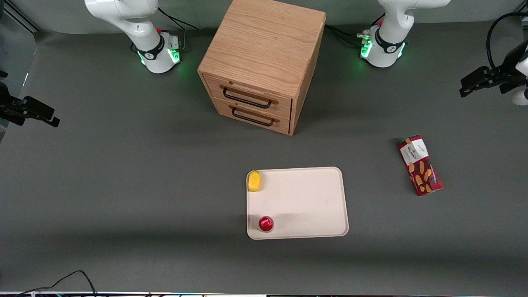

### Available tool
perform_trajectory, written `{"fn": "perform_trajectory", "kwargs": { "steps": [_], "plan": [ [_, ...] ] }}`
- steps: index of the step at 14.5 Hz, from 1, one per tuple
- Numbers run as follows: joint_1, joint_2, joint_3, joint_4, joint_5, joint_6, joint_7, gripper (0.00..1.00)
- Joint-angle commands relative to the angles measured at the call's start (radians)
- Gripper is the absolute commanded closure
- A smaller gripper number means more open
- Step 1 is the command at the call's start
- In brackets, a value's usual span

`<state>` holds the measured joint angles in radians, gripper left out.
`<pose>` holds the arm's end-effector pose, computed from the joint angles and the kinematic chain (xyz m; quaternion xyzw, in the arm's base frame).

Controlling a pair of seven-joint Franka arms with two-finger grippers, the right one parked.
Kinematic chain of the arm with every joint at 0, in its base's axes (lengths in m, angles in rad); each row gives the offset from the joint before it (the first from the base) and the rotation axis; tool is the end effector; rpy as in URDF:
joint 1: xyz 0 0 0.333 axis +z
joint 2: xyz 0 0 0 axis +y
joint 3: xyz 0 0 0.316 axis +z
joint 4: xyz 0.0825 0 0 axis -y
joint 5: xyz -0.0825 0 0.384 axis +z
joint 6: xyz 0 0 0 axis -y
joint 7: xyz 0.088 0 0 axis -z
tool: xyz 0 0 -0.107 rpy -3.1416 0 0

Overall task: Place red cookie box on tray
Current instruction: 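Lower the open left gripper over the red tartan shortbread box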

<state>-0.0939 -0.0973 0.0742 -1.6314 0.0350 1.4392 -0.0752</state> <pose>0.5097 -0.0039 0.6371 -0.9984 -0.0288 0.0468 0.0161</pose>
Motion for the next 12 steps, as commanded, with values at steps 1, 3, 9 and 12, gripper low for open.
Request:
{"fn": "perform_trajectory", "kwargs": {
  "steps": [1,3,9,12],
  "plan": [
    [0.008,0.016,-0.013,0.036,0.011,-0.026,0.023,0.0],
    [0.008,0.019,-0.01,0.045,0.009,-0.031,0.023,0.0],
    [0.008,0.025,0.028,-0.115,0.009,0.056,0.049,0.0],
    [0.008,0.025,0.053,-0.334,0.009,0.322,0.049,0.0]
  ]
}}
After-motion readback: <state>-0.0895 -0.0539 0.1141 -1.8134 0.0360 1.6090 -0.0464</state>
